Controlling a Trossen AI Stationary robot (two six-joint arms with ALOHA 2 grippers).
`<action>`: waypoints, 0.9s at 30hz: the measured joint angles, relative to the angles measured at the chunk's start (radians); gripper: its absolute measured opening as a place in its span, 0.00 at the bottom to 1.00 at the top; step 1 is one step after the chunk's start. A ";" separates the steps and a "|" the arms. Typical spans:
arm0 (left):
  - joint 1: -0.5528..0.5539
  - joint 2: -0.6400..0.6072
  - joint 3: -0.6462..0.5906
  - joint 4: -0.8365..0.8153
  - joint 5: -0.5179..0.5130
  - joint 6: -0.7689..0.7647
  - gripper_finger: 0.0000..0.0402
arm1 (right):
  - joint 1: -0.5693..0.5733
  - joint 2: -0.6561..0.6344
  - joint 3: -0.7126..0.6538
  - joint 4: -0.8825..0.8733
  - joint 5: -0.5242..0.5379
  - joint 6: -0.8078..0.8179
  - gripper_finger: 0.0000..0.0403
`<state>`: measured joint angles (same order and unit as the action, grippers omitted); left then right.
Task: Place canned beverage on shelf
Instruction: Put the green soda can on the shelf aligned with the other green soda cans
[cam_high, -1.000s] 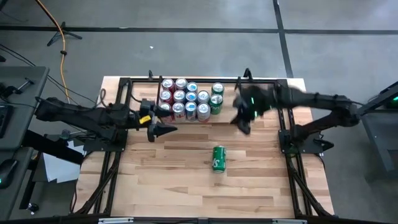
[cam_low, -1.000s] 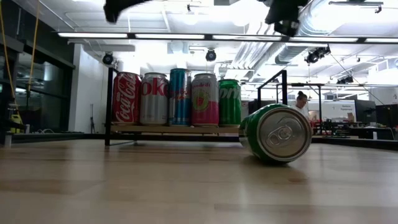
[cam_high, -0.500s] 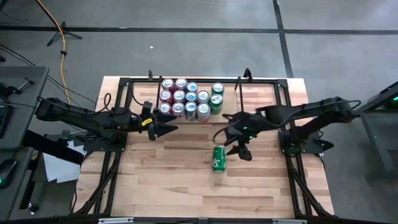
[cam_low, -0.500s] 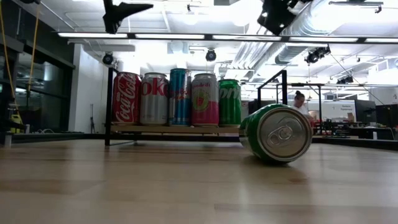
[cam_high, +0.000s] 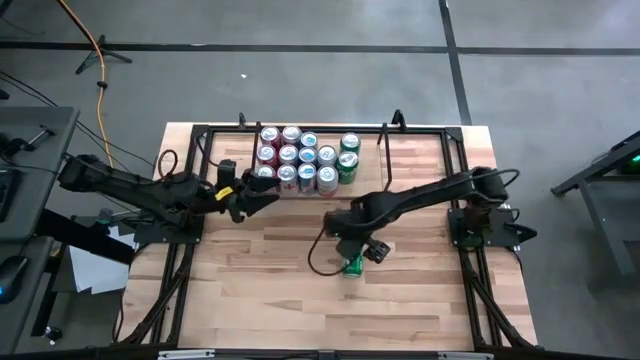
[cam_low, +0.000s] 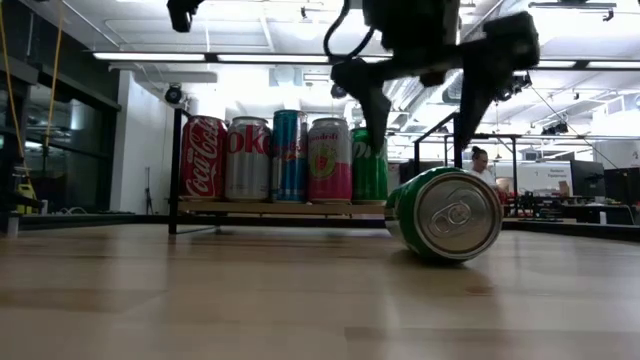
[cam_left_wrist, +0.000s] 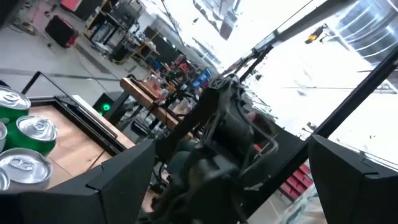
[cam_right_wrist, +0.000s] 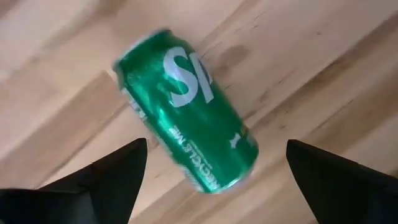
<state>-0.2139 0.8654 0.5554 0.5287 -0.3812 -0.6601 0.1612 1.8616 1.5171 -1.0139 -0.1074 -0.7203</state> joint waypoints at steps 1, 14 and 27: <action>-0.008 0.000 0.003 -0.005 -0.010 0.001 0.83 | 0.000 0.008 -0.009 0.017 0.009 -0.005 0.92; -0.038 0.000 0.004 -0.009 -0.074 0.036 0.83 | 0.026 0.032 -0.157 0.120 0.045 -0.046 0.92; -0.038 0.000 0.005 -0.060 -0.095 0.111 0.83 | 0.105 0.031 -0.267 0.265 0.197 0.079 0.73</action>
<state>-0.2516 0.8654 0.5602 0.4683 -0.4766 -0.5489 0.2660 1.8927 1.2501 -0.7485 0.0894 -0.6412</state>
